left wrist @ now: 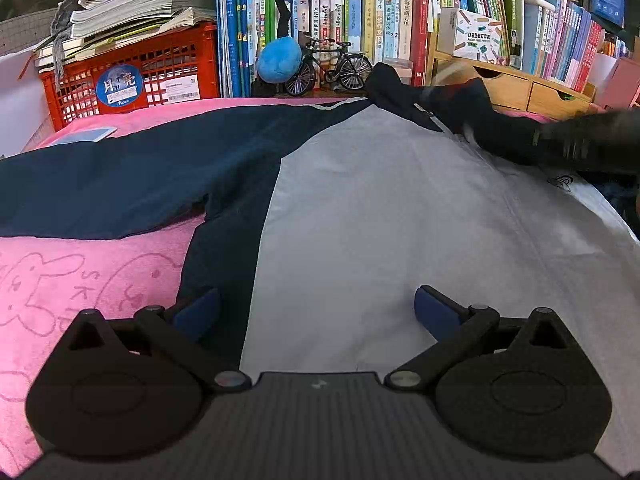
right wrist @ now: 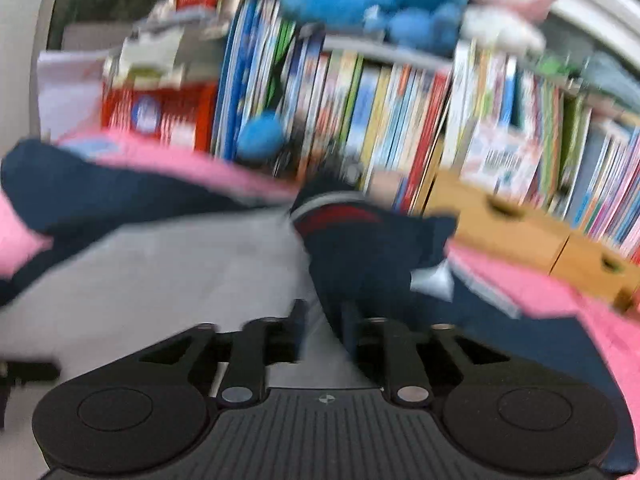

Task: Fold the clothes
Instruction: 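Grasp the striped cuff of a navy sleeve with the right gripper, then carry the sleeve across the jacket body with the right gripper and release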

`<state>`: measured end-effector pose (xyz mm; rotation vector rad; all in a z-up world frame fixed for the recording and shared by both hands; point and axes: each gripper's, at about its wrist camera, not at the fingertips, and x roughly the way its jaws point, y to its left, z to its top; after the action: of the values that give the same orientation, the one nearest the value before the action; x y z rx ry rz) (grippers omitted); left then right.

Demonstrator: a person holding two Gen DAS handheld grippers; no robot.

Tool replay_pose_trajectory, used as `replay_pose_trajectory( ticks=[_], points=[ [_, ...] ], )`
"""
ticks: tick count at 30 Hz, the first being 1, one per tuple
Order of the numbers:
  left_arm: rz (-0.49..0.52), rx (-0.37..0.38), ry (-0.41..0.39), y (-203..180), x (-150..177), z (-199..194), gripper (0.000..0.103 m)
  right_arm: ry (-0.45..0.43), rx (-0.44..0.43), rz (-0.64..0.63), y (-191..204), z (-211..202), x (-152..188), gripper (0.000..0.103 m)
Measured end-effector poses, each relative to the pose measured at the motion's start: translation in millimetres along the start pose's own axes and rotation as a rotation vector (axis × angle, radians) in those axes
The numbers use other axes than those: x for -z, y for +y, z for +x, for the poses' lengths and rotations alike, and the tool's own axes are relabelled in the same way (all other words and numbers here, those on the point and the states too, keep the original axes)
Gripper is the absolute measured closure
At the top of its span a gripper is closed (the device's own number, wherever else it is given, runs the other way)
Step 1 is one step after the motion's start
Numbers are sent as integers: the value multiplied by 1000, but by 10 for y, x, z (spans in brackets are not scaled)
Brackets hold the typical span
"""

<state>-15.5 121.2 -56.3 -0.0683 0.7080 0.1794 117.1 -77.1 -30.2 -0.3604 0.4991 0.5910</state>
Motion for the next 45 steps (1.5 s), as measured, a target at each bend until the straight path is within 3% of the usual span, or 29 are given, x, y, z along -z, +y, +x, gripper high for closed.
replay_pose_trajectory(
  ticks=[1, 3, 8, 10, 11, 12, 13, 14, 15, 17, 19, 22, 26, 30, 32, 33, 34, 38, 41, 45],
  points=[
    [0, 0, 0, 1, -2, 1, 0, 24, -6, 0, -3, 1, 51, 55],
    [-1, -1, 0, -1, -2, 1, 0, 14, 10, 4, -60, -96, 93, 40],
    [-3, -4, 0, -8, -4, 3, 0, -20, 4, -15, -72, -21, -162, 28],
    [-3, -3, 0, -7, -3, 5, 0, -5, -15, -50, 29, 228, -323, 11],
    [-4, -2, 0, -4, -3, 6, 0, 10, -23, -58, 90, 343, -371, 10],
    [-4, -1, -1, -2, -4, 6, 0, 35, -34, -51, 133, 505, -415, 12],
    [-4, 1, -1, 0, -2, 4, 0, 61, -40, -41, 168, 664, -455, 29],
    [-4, 3, -2, 1, 1, 2, 0, 91, -19, -8, 154, 805, -480, 54],
    [-5, 5, -3, 3, 3, 0, 0, 117, -1, 27, 136, 931, -508, 87],
    [-6, 8, -4, 2, 8, -5, 0, 124, 10, 124, 68, 999, -590, 88],
    [-6, 7, -4, -2, 8, -6, 0, 75, -20, 150, 126, 897, -707, 88],
    [-7, 7, -4, -7, 11, -6, 0, 12, -138, 96, 375, 701, -870, 88],
    [-8, 7, -4, -7, 12, -8, 0, 43, -261, 30, 675, 761, -889, 87],
    [-7, 6, -4, -12, 8, -7, 0, 165, -324, 88, 628, 999, -794, 73],
    [-7, 5, -4, -13, 7, -7, 0, 148, -347, 127, 467, 868, -800, 49],
    [-7, 5, -4, -13, 6, -6, 0, 122, -347, 133, 360, 740, -788, 27],
    [-7, 5, -4, -14, 8, -6, 0, 96, -334, 130, 263, 597, -737, 17],
    [-8, 4, -4, -18, 15, -7, 0, 23, -272, 137, -163, 77, -481, 15],
    [-7, 5, -4, -8, 16, -1, 0, 25, -219, 262, -648, -184, -143, 15],
    [-4, 3, -3, -10, 21, -3, 0, 82, -47, 521, -1366, -301, 299, 18]
  ],
)
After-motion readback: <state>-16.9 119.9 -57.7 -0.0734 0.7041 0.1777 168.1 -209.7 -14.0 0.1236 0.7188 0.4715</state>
